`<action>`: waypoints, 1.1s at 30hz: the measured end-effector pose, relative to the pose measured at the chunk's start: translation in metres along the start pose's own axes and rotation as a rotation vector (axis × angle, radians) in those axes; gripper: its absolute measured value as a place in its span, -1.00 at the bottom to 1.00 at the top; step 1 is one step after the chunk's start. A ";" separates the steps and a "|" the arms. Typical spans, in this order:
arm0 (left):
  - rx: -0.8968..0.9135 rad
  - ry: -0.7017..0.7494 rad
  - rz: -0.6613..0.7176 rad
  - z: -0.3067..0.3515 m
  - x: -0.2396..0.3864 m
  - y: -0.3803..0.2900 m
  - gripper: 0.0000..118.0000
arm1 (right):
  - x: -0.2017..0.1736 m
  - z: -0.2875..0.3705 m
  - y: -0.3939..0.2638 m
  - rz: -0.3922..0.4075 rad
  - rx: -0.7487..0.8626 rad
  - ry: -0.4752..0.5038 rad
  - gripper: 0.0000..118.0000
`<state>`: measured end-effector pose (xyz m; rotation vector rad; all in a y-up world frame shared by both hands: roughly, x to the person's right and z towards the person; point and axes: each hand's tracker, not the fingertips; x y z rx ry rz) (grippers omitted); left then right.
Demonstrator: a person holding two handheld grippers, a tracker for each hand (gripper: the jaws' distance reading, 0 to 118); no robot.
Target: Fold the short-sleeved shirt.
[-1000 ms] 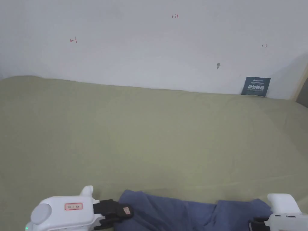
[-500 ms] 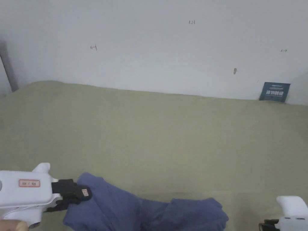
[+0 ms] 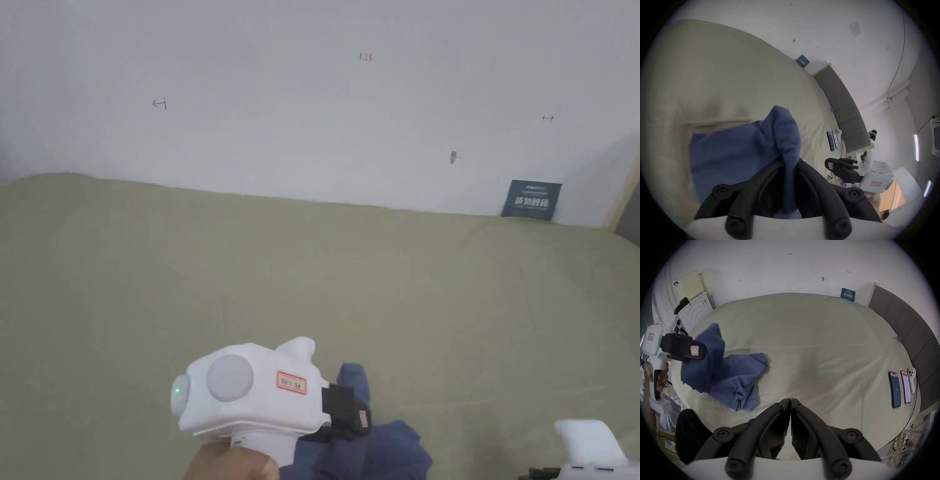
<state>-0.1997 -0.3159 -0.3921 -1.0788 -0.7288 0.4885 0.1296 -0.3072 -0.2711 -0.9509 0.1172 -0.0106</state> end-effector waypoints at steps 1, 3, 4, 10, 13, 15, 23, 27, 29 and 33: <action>-0.010 0.000 0.000 -0.010 0.001 -0.004 -0.73 | 0.003 0.000 -0.001 -0.004 -0.002 -0.003 -0.89; -0.046 -0.025 0.012 -0.029 -0.004 -0.009 -0.38 | 0.008 -0.001 -0.004 -0.017 -0.008 -0.002 -0.88; -0.064 -0.043 0.041 -0.035 -0.008 -0.011 0.18 | 0.010 -0.002 -0.006 -0.021 -0.011 -0.002 -0.88; 0.032 -0.185 0.160 -0.028 -0.026 -0.026 0.72 | 0.009 -0.008 -0.013 -0.022 -0.034 0.006 -0.88; 0.130 -0.194 0.174 -0.006 -0.037 -0.033 0.34 | 0.006 -0.009 -0.013 -0.022 -0.031 0.016 -0.88; 0.159 -0.201 0.180 0.005 -0.045 -0.042 0.00 | 0.004 -0.008 -0.011 -0.024 -0.024 0.024 -0.88; 0.003 -0.257 0.123 -0.042 -0.044 -0.084 -0.83 | -0.002 0.002 -0.004 -0.034 0.016 0.039 -0.88; -0.114 -0.195 0.137 -0.097 -0.038 -0.109 -0.90 | -0.004 0.007 -0.004 -0.032 0.025 0.045 -0.88; -0.135 -0.207 0.160 -0.115 -0.036 -0.116 -0.98 | -0.003 0.008 -0.004 -0.025 0.024 0.047 -0.88; -0.121 -0.204 0.162 -0.113 -0.025 -0.115 -0.98 | -0.001 0.010 -0.004 -0.027 0.020 0.034 -0.88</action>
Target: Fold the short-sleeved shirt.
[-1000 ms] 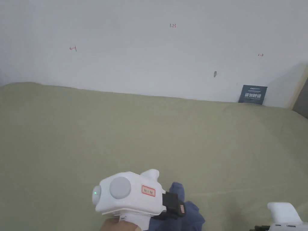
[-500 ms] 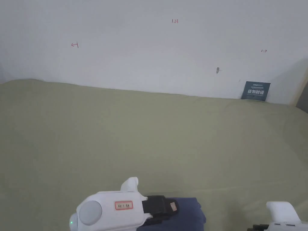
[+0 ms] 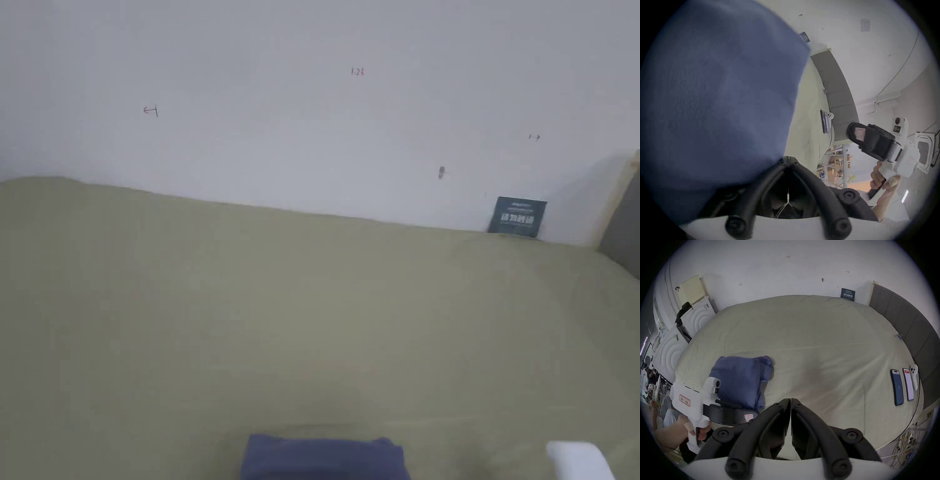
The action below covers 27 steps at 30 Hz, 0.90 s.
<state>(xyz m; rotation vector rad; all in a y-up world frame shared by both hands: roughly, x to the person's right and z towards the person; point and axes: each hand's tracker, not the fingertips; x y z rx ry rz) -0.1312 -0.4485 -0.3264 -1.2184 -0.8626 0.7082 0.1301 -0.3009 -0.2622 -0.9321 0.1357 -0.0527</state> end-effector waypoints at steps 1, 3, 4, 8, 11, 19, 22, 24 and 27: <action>0.001 -0.004 -0.016 0.007 0.004 0.001 -0.98 | 0.000 0.000 0.000 -0.002 0.000 0.002 -0.88; 0.031 -0.054 -0.089 0.030 0.013 0.002 -0.98 | 0.000 -0.003 0.001 -0.007 -0.005 0.002 -0.88; 0.046 -0.076 -0.111 0.046 0.016 0.004 -0.99 | -0.003 -0.005 0.002 -0.008 -0.008 0.000 -0.88; 0.142 -0.086 -0.171 0.123 0.008 0.017 -0.99 | -0.026 -0.018 0.009 -0.002 -0.013 0.043 -0.89; 0.226 -0.007 -0.189 0.183 -0.015 0.028 -0.99 | -0.057 -0.033 0.020 0.031 -0.017 0.100 -0.89; 0.384 0.034 -0.047 0.272 -0.073 0.047 -0.99 | -0.110 -0.105 0.046 0.018 -0.160 0.164 -0.89; 0.392 0.008 -0.020 0.279 -0.089 0.046 -0.99 | -0.107 -0.141 0.039 0.011 -0.236 0.081 -0.89; 0.385 -0.032 0.003 0.279 -0.102 0.044 -0.99 | -0.097 -0.153 0.030 -0.063 -0.236 0.103 -0.89; 0.345 -0.069 0.028 0.273 -0.115 0.043 -0.99 | -0.092 -0.147 0.030 -0.077 -0.213 0.124 -0.89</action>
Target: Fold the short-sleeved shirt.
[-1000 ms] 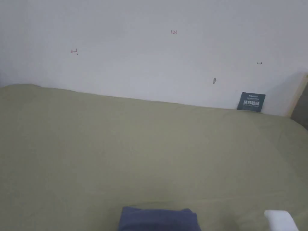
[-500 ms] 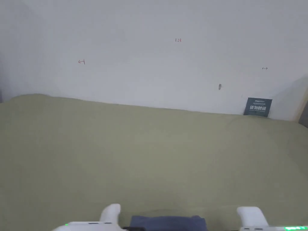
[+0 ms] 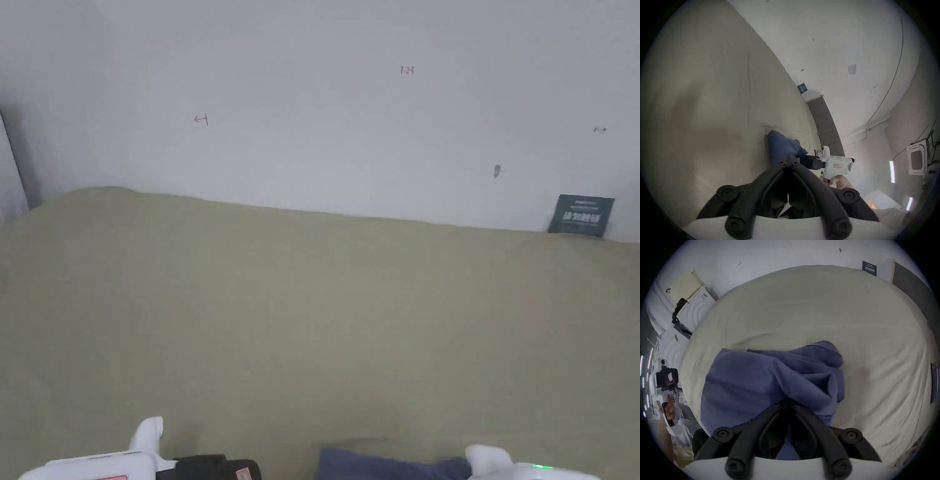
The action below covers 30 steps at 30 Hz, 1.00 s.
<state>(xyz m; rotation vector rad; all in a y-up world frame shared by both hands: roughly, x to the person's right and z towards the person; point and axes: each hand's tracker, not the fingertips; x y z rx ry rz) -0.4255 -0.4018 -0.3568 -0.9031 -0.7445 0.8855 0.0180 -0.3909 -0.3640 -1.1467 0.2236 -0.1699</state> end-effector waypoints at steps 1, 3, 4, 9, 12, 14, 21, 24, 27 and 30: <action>-0.019 -0.015 0.016 -0.004 -0.005 -0.001 -0.96 | -0.001 0.000 0.001 0.020 -0.003 -0.001 -0.89; -0.040 -0.015 0.040 -0.015 -0.014 0.002 -0.47 | -0.001 0.000 0.003 0.036 -0.009 -0.006 -0.89; -0.042 -0.010 0.051 -0.021 -0.017 0.003 0.26 | -0.003 0.001 0.003 0.034 -0.010 -0.006 -0.89; -0.142 -0.128 0.156 -0.068 -0.029 0.002 0.90 | 0.001 0.003 0.000 0.034 -0.002 0.008 -0.89; -0.206 -0.136 0.197 -0.102 -0.031 0.000 0.86 | 0.002 0.004 -0.001 0.032 0.004 0.018 -0.89; -0.202 -0.122 0.172 -0.113 -0.030 0.000 0.84 | 0.002 0.004 -0.001 0.031 0.005 0.019 -0.89; -0.265 0.076 0.123 -0.148 -0.018 -0.006 -0.48 | -0.004 0.004 -0.003 0.065 0.015 -0.007 -0.88; -0.190 -0.002 0.092 -0.137 -0.024 -0.014 -0.63 | -0.002 0.004 -0.004 0.044 0.020 0.000 -0.88; -0.203 0.014 0.106 -0.135 -0.020 -0.014 -0.63 | -0.002 0.004 -0.004 0.037 0.020 0.002 -0.88; -0.220 0.021 0.094 -0.137 -0.015 -0.005 -0.63 | -0.006 0.005 -0.003 0.021 0.023 -0.011 -0.88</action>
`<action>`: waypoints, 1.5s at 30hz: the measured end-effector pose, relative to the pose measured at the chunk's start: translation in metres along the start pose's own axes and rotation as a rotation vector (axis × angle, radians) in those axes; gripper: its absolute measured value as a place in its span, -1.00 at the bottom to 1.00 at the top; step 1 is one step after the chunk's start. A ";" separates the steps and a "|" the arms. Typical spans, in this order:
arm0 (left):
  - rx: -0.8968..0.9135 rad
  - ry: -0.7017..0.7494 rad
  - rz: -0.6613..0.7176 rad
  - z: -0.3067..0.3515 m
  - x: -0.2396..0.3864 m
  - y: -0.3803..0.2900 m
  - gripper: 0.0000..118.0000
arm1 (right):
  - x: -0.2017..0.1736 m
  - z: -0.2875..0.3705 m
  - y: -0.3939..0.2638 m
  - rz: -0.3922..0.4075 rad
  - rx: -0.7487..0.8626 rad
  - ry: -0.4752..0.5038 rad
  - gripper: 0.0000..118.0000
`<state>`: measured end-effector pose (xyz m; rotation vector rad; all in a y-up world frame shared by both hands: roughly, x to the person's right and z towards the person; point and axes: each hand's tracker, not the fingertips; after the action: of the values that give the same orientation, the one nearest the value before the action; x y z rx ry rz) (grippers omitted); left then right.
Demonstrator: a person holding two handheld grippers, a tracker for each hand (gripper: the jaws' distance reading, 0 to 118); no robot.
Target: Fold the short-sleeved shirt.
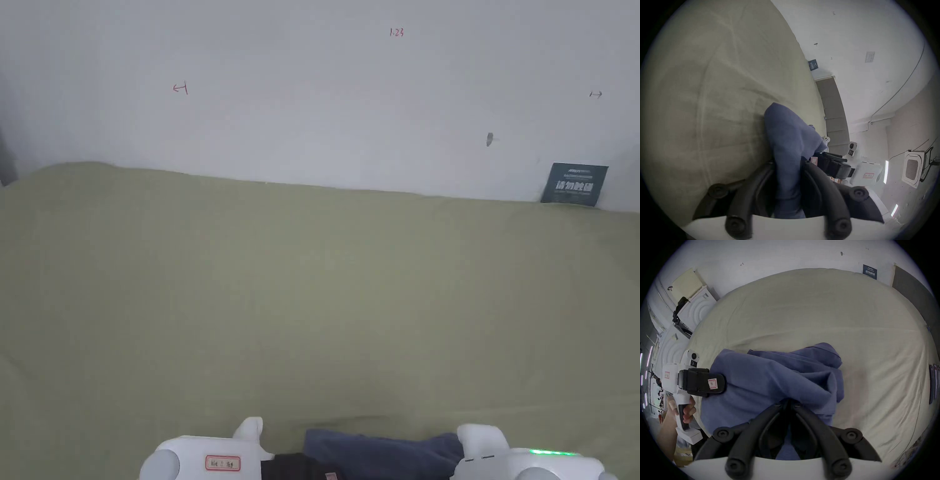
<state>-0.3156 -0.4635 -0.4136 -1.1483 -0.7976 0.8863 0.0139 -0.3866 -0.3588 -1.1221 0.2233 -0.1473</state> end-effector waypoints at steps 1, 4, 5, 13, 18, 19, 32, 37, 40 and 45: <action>-0.002 -0.002 -0.003 0.002 0.001 0.001 -0.63 | -0.001 0.000 0.000 -0.004 0.004 -0.004 -0.88; -0.007 -0.013 -0.013 0.004 0.000 0.005 -0.64 | -0.009 0.003 -0.003 -0.011 0.031 -0.029 -0.88; -0.015 -0.023 -0.016 0.006 0.000 0.006 -0.64 | -0.012 0.004 -0.003 -0.008 0.042 -0.042 -0.88; 0.026 -0.014 -0.071 0.049 0.002 0.023 -0.64 | -0.068 0.011 0.007 0.153 0.174 -0.061 -0.88; 0.087 0.035 -0.093 0.109 -0.010 0.046 -0.64 | -0.127 0.005 0.021 0.241 0.297 -0.025 -0.88; 0.102 0.046 -0.099 0.121 -0.006 0.043 -0.64 | -0.138 0.004 0.023 0.259 0.322 -0.019 -0.88; 0.210 0.237 -0.082 0.299 -0.081 0.091 -0.64 | -0.316 -0.038 0.052 0.330 0.496 0.105 -0.88; 0.224 0.280 -0.085 0.362 -0.106 0.101 -0.64 | -0.385 -0.060 0.066 0.354 0.500 0.161 -0.88; 0.247 0.327 -0.075 0.405 -0.120 0.109 -0.64 | -0.428 -0.075 0.074 0.375 0.500 0.175 -0.88; 0.265 0.435 -0.052 0.479 -0.150 0.124 -0.64 | -0.501 -0.101 0.079 0.366 0.499 0.213 -0.88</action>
<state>-0.8257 -0.3804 -0.4370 -1.0295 -0.3399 0.6430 -0.4964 -0.3271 -0.4202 -0.5550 0.5456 0.0065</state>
